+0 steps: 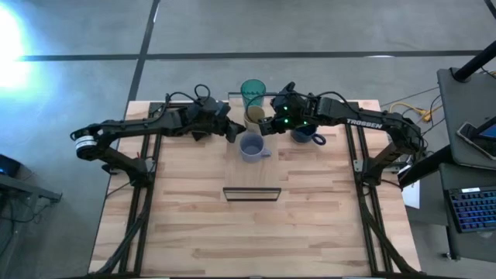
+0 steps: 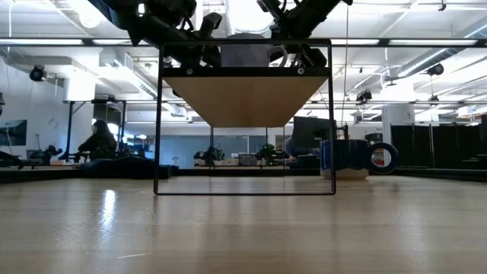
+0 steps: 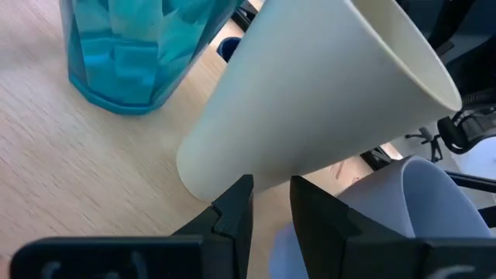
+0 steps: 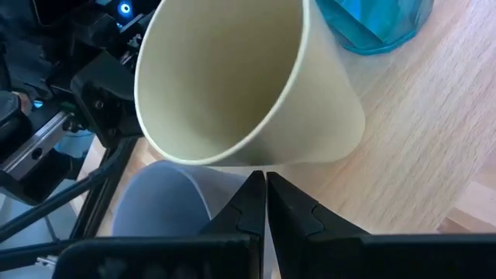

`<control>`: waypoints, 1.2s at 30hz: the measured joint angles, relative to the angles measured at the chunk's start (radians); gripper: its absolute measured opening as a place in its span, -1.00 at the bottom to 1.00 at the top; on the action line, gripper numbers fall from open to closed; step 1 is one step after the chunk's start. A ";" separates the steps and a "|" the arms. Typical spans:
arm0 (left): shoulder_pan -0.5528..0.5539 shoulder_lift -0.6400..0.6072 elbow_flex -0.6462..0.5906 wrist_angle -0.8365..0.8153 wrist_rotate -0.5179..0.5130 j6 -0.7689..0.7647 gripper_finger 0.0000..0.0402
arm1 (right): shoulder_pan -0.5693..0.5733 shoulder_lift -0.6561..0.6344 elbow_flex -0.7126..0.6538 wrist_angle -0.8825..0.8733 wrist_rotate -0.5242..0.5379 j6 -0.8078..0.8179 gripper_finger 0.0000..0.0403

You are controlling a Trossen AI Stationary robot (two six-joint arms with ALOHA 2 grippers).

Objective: Stack small to large cups/mugs on shelf
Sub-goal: Adjust the light yellow cup on the shelf, then adjust the purple mug on the shelf

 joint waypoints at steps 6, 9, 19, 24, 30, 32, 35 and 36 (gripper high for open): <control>0.000 0.000 0.000 -0.002 0.000 -0.003 -0.64 | 0.000 0.000 0.000 -0.014 -0.011 -0.007 -0.96; 0.000 -0.005 0.000 -0.014 0.000 -0.003 -0.64 | 0.000 0.000 0.000 -0.082 -0.034 -0.023 -0.96; -0.004 -0.069 -0.023 -0.249 0.004 0.043 -0.64 | 0.012 -0.012 0.000 -0.214 -0.060 -0.042 -0.96; -0.031 -0.130 -0.062 -0.282 0.059 0.042 -0.64 | 0.050 -0.019 0.000 -0.242 -0.089 -0.028 -0.96; -0.062 -0.169 -0.061 -0.252 0.102 0.042 -0.64 | 0.095 -0.024 0.001 -0.342 -0.087 0.002 -0.96; -0.067 -0.169 -0.061 -0.239 0.103 0.039 -0.64 | 0.108 -0.027 0.001 -0.356 -0.086 0.019 -0.96; -0.072 -0.157 -0.060 -0.231 0.104 0.024 -0.64 | 0.132 -0.036 0.001 -0.342 -0.085 0.060 -0.96; -0.075 -0.148 -0.060 -0.230 0.104 0.023 -0.64 | 0.142 -0.037 0.001 -0.335 -0.085 0.073 -0.96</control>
